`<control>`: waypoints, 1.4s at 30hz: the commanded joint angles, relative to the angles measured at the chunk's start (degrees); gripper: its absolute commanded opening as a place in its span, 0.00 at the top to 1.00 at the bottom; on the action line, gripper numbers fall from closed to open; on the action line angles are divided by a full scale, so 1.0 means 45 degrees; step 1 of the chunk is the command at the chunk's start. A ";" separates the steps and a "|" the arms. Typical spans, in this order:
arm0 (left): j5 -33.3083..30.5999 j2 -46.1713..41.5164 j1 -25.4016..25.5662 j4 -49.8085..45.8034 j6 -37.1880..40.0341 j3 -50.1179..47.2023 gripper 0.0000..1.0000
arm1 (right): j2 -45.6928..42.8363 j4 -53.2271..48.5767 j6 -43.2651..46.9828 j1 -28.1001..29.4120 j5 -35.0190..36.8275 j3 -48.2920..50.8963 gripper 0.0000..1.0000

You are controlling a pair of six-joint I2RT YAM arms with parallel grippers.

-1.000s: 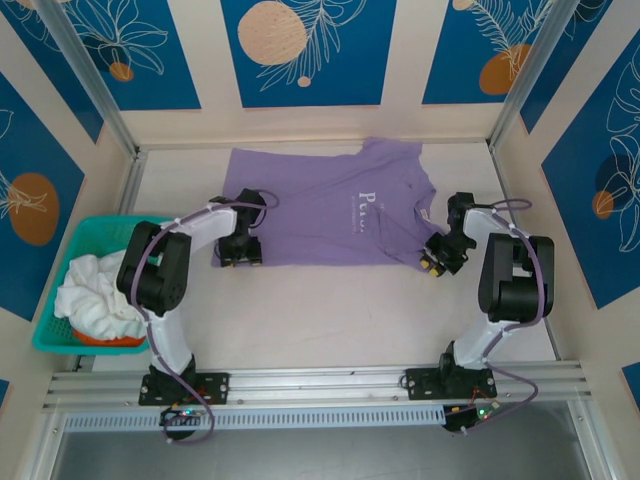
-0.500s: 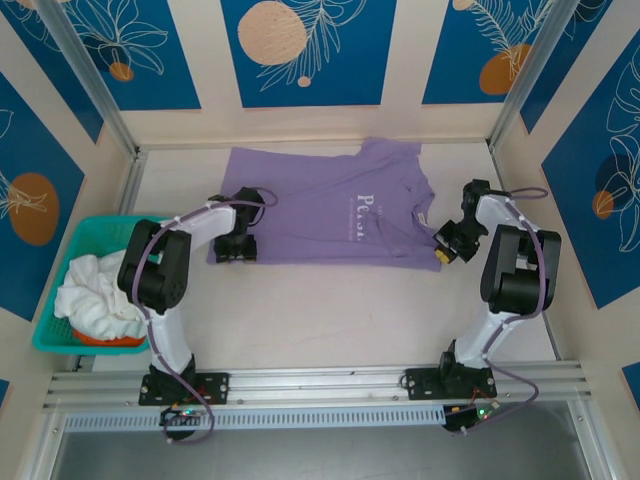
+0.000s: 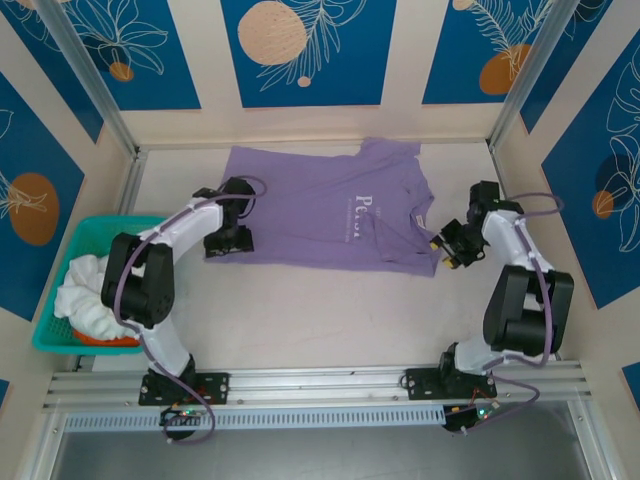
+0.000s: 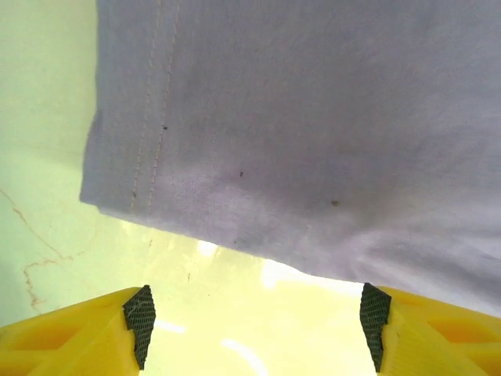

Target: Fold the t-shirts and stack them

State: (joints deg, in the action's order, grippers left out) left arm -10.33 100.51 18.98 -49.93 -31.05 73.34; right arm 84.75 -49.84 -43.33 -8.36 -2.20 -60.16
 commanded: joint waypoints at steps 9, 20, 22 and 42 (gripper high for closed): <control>0.1009 0.1681 0.0098 0.1125 0.0433 0.0787 0.44 | 0.2289 0.1948 -0.1483 0.1331 -0.1362 0.1048 0.79; 0.0241 0.2053 0.0078 0.1286 0.0532 -0.1125 0.44 | 0.3331 0.0753 -0.2144 0.0735 -0.0585 0.1421 0.77; 0.0314 0.1540 0.0079 0.1330 0.0456 -0.1827 0.44 | 0.3045 0.0508 -0.2110 0.0529 -0.0421 0.1631 0.74; 0.0346 -0.3330 0.0645 -0.0963 -0.1482 -0.4123 0.26 | -0.0894 -0.0920 -0.1670 -0.0654 0.0273 0.2879 0.47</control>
State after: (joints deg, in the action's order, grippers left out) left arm -6.68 87.39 21.54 -49.87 -36.69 51.99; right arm 83.81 -50.70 -50.98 -11.27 -2.26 -45.69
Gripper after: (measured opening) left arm 0.730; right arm 0.533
